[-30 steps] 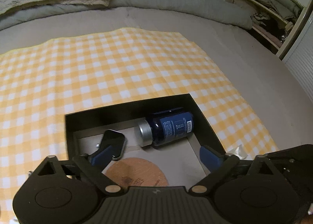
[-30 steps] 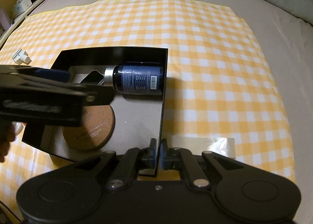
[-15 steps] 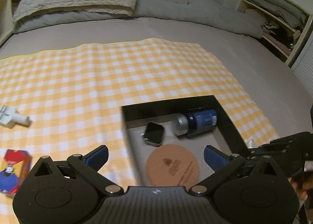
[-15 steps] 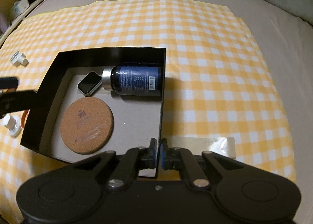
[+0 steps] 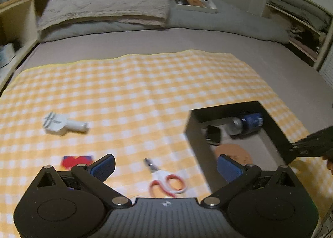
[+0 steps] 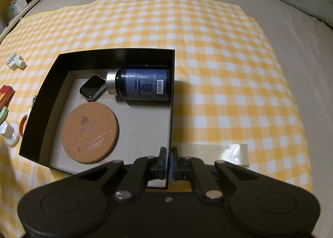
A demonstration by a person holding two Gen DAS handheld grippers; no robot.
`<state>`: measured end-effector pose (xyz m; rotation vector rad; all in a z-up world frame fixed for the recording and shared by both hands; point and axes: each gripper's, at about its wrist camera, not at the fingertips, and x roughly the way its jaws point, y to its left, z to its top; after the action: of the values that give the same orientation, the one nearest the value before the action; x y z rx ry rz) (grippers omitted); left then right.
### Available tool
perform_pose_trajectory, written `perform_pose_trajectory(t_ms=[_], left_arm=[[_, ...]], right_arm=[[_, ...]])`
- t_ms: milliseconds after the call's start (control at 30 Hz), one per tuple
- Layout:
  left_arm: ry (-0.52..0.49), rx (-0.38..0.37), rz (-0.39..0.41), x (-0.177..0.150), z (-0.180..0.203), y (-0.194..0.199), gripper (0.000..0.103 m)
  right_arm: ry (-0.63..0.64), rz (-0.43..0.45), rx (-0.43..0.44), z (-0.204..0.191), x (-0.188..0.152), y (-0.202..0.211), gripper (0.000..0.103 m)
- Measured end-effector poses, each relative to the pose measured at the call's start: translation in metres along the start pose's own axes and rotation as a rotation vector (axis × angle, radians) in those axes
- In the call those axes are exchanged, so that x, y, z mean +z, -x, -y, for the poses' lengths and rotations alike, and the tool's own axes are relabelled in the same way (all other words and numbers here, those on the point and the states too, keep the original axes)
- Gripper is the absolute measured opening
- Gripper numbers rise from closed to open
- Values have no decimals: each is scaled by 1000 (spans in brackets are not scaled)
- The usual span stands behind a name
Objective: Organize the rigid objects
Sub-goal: 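Move the left gripper to the red-yellow-blue card box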
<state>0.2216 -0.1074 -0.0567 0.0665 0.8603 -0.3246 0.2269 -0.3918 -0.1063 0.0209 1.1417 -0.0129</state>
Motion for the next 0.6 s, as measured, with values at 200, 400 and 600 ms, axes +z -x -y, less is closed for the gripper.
perform_pose_trajectory(t_ms=[200,400,600], left_arm=[[40,69,-6,-6,-40,3,103],[82,144,-41,-14,-84,-4,101],[101,205,-90,-21,-115,-18,92]], right_arm=[[7,-5,-5,-1,0,-1,4],[10,-13,-5,-1,0,-3,5],[13,-22,-3,0,0,-6,5]])
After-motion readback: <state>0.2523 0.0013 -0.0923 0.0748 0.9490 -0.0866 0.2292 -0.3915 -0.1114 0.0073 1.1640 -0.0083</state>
